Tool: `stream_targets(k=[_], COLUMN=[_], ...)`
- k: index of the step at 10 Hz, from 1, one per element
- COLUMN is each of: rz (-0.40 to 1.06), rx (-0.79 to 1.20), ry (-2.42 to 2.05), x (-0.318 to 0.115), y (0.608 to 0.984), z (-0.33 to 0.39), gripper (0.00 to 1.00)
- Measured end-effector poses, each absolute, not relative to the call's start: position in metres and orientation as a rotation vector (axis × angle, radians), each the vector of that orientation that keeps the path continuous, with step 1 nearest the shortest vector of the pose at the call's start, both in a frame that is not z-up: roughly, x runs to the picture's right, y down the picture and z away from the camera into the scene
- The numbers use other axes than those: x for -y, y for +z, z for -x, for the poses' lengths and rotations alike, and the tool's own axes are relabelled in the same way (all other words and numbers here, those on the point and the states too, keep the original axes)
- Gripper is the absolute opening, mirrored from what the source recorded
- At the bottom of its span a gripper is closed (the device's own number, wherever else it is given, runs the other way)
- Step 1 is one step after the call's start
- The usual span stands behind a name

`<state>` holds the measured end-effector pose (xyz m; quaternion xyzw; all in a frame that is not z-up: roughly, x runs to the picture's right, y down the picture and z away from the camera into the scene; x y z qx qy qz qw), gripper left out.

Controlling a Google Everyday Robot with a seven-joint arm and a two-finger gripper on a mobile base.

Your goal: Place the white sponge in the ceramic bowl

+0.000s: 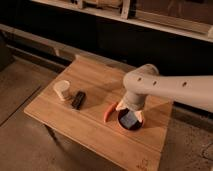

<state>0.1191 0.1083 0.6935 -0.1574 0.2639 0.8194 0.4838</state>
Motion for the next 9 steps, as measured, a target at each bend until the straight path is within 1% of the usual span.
stream_targets(k=[2,6,9], rz=[0.335,0.303,0.303], rx=[-0.637,-0.698,-0.706], ry=[1.951,1.861,1.847], x=[-0.082,-0.036,-0.029], y=[0.676,0.669,0.669], z=[-0.109,-0.088,-0.083], gripper=[0.71,0.71,0.71])
